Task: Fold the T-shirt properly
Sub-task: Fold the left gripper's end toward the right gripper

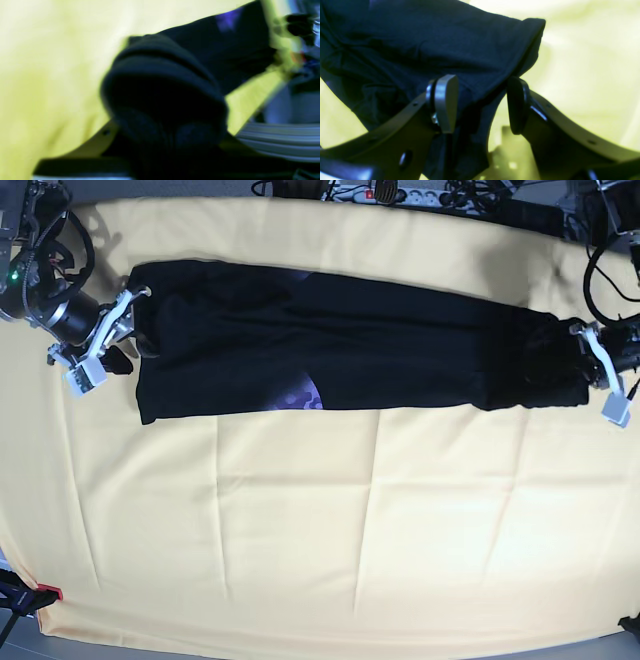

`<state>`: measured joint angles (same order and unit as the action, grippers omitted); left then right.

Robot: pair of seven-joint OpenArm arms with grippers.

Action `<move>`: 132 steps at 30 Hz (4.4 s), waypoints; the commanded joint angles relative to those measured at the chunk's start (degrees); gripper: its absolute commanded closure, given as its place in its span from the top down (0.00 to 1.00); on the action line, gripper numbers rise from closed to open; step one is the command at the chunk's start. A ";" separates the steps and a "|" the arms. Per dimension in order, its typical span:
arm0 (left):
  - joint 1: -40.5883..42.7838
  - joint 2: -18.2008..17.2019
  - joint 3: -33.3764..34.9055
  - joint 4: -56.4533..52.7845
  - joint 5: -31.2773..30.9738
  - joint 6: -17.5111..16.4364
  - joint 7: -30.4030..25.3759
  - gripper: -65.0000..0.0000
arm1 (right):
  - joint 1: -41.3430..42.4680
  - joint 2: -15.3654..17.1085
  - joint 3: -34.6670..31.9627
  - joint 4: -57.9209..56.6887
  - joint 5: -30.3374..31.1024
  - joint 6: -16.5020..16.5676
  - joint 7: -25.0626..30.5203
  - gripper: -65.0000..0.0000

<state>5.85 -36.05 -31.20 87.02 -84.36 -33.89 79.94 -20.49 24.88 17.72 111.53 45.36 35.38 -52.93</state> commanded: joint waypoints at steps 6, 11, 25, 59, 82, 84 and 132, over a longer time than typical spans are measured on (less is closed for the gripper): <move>-0.63 5.22 -0.52 5.66 -0.64 -0.02 0.06 0.00 | 0.15 -3.85 0.35 0.85 -4.59 0.31 3.41 0.52; -0.63 11.39 -0.20 9.53 -0.64 -0.85 0.06 0.00 | 0.15 -6.16 0.33 0.85 -4.98 1.05 3.39 0.52; -0.66 23.30 8.37 9.25 -0.64 -6.11 -4.94 0.00 | 0.15 -6.12 0.28 0.85 -5.16 1.05 3.17 0.52; -3.02 28.24 12.41 9.53 -0.64 -2.12 -5.03 0.66 | 0.17 -6.12 0.28 0.85 -5.16 0.85 3.41 0.52; 2.69 22.82 12.87 8.70 31.71 -0.83 -20.65 0.00 | -0.76 -6.14 1.31 3.08 -11.34 -14.91 -1.09 0.59; 2.69 21.99 12.81 8.70 31.39 -0.83 -20.63 0.00 | -2.12 -6.14 2.97 1.66 -9.60 -17.03 -0.85 0.59; 2.64 18.43 11.80 8.76 18.16 -0.85 -19.98 0.00 | 3.39 -10.25 8.87 -23.04 23.37 2.58 -7.65 0.00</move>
<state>9.04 -16.86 -18.90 94.83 -64.88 -34.52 61.23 -17.12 13.72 25.85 87.90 69.21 38.79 -60.47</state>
